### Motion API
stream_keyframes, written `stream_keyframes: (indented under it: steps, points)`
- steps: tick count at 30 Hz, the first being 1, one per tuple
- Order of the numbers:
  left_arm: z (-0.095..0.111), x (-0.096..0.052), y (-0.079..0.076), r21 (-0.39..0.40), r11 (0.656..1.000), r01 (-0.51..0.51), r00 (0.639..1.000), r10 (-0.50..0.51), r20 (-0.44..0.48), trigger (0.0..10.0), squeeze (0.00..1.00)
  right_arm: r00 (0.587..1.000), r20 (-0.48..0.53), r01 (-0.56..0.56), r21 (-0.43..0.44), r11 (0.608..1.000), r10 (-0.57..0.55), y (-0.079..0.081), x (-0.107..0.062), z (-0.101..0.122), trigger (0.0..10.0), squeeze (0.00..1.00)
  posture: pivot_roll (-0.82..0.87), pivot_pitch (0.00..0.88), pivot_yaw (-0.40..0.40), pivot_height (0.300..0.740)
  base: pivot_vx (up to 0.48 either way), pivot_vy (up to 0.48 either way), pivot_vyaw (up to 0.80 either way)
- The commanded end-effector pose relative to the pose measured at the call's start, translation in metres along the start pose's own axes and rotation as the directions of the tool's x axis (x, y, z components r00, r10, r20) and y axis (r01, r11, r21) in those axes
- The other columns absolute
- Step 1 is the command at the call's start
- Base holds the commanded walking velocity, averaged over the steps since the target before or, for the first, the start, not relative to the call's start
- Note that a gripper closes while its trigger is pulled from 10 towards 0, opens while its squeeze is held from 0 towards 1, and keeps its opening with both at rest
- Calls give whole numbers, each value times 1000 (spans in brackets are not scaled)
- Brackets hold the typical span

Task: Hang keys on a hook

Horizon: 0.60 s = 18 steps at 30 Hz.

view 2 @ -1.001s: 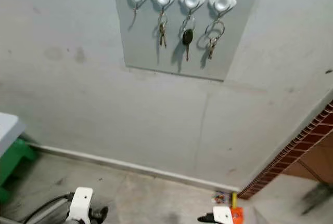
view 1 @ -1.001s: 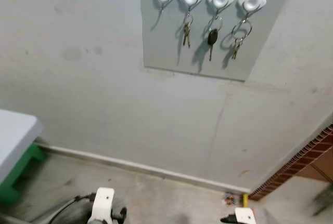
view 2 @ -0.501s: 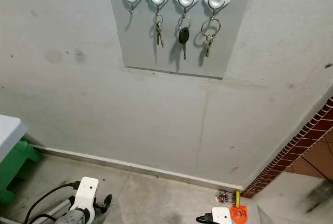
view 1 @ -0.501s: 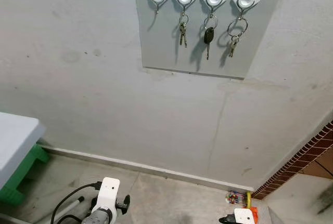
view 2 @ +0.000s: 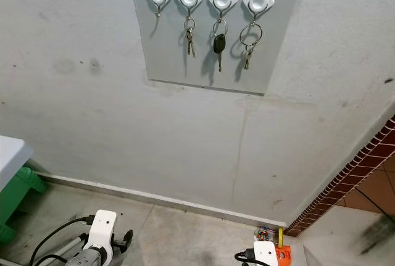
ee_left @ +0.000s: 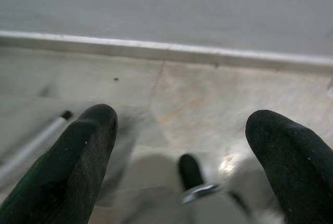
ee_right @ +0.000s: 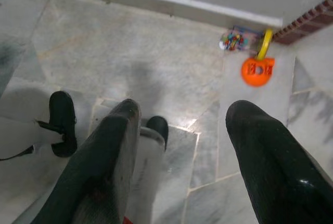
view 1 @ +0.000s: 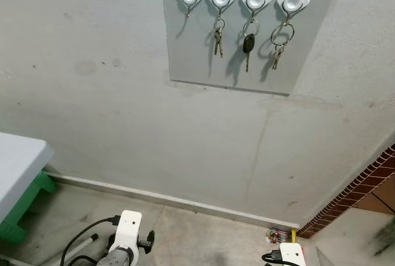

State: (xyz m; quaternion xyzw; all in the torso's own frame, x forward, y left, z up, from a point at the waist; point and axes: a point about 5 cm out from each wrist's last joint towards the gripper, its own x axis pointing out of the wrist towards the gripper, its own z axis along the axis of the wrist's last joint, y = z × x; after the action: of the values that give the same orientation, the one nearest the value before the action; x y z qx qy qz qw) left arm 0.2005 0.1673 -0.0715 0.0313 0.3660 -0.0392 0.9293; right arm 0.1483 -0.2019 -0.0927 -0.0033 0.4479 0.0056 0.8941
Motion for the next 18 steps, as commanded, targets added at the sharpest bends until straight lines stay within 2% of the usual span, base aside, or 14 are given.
stream_keyframes:
  steps: [1, 6, 9, 18]
  points:
    - [-5, -1, -2, -25, 1000, -14, 1000, 13, -18, 10000, 0, 1000, 7, -8, 17, 1000, 8, -3, 1, 5, 10000, 0, -58, 0, -31, 740, 0, 0, 0]
    - [-5, -1, -3, -25, 1000, -13, 1000, 12, -17, 10000, 0, 1000, 10, -16, -6, 1000, 16, -3, 2, 7, 10000, 0, -45, 0, -44, 740, 0, 0, 0]
    - [-3, 0, -3, -52, 999, -11, 1000, 11, -12, 10000, 0, 1000, -1, -29, -18, 999, 29, -1, 2, 6, 10000, 0, -36, 0, -50, 740, 0, 0, 0]
    - [-1, 0, 0, -26, 1000, -1, 1000, 1, -10, 10000, 0, 999, 1, -32, -4, 999, 32, 3, 3, 6, 10000, 0, -51, 0, -20, 740, 0, 0, 0]
